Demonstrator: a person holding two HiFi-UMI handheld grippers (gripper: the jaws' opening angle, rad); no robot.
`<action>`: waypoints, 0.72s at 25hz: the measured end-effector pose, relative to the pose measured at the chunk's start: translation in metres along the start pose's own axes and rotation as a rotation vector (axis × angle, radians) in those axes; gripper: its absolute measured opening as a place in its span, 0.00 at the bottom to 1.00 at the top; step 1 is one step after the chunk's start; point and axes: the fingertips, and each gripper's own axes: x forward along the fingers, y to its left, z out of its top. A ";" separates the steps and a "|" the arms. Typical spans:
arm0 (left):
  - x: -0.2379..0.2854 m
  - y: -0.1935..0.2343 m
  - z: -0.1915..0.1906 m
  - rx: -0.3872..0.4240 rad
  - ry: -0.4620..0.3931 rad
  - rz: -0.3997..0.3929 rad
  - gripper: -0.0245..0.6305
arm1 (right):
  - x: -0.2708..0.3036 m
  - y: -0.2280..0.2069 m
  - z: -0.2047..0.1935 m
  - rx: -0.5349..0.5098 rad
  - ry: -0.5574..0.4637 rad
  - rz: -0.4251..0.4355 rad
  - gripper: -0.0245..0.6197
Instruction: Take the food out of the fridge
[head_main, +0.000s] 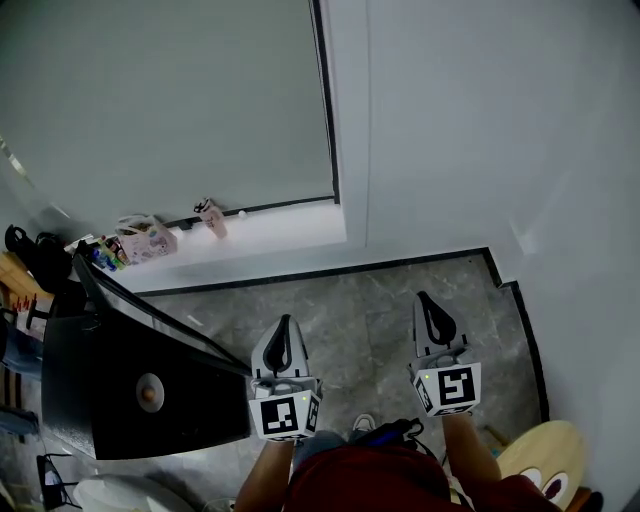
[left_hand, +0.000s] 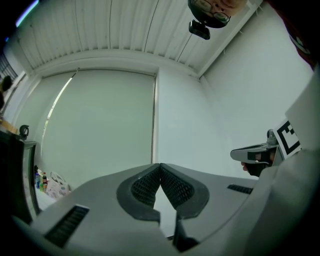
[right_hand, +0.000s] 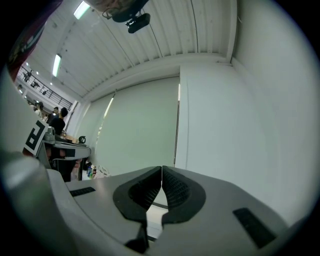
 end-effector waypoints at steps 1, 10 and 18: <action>0.003 0.000 -0.001 -0.002 0.002 0.001 0.06 | 0.004 -0.001 -0.002 -0.001 0.004 0.006 0.07; 0.044 0.036 -0.007 0.025 0.005 0.000 0.06 | 0.063 0.009 -0.003 -0.002 0.006 0.009 0.07; 0.081 0.074 -0.009 0.009 0.000 0.013 0.06 | 0.113 0.022 0.001 -0.017 -0.001 0.031 0.07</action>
